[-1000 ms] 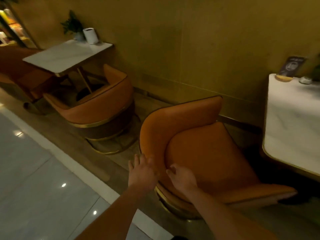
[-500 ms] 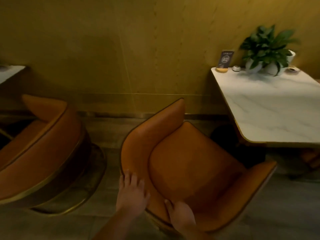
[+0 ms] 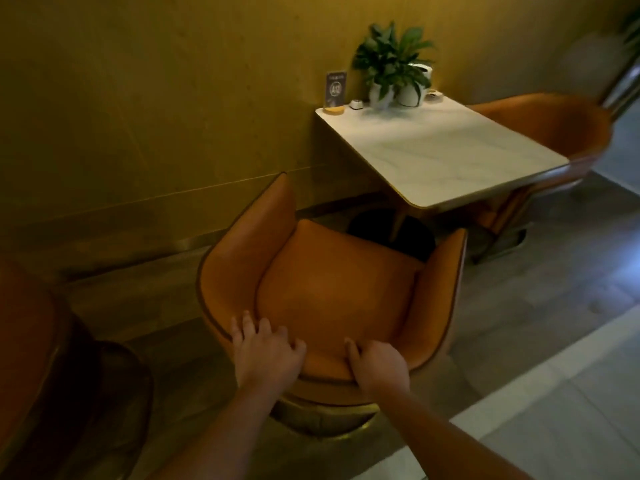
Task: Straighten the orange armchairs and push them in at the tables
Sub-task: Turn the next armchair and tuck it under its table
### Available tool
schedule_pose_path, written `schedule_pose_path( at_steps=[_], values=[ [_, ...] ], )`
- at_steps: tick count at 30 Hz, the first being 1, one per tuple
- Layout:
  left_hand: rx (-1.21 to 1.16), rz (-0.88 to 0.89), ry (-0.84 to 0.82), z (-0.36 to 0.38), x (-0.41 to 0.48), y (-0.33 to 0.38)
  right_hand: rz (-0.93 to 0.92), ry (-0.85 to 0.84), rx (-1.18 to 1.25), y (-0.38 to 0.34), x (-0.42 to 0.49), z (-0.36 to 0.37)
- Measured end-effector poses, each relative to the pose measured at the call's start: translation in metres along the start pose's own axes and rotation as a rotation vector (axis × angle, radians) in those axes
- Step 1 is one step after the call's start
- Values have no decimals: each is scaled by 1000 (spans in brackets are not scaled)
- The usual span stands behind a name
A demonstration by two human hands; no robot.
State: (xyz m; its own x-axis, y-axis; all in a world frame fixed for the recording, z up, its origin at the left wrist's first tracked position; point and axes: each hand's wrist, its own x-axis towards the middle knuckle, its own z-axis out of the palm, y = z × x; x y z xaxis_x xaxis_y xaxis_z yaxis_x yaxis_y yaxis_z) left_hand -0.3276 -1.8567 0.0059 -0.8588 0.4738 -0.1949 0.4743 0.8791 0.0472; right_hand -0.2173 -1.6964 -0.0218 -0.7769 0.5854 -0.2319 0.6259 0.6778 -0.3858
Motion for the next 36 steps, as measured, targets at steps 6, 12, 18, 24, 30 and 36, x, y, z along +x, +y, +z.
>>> schedule_pose_path(
  at_steps=[6, 12, 18, 24, 30, 36],
  values=[
    [29, -35, 35, 4, 5, 0, 11, 170, 24, 5, 8, 10],
    [39, -48, 45, 3, 25, -6, -41, 187, 26, -5, 24, 5],
    [42, -58, 63, -4, 70, -19, -94, 198, 48, -25, 58, 1],
    [32, -49, 41, -18, 108, -28, -122, 137, 76, -44, 95, -4],
    [13, -49, 51, -24, 143, -35, -126, 135, 74, -58, 124, -8],
    [7, -38, 104, -26, 179, -53, -79, 191, 71, -81, 152, 4]
  ],
)
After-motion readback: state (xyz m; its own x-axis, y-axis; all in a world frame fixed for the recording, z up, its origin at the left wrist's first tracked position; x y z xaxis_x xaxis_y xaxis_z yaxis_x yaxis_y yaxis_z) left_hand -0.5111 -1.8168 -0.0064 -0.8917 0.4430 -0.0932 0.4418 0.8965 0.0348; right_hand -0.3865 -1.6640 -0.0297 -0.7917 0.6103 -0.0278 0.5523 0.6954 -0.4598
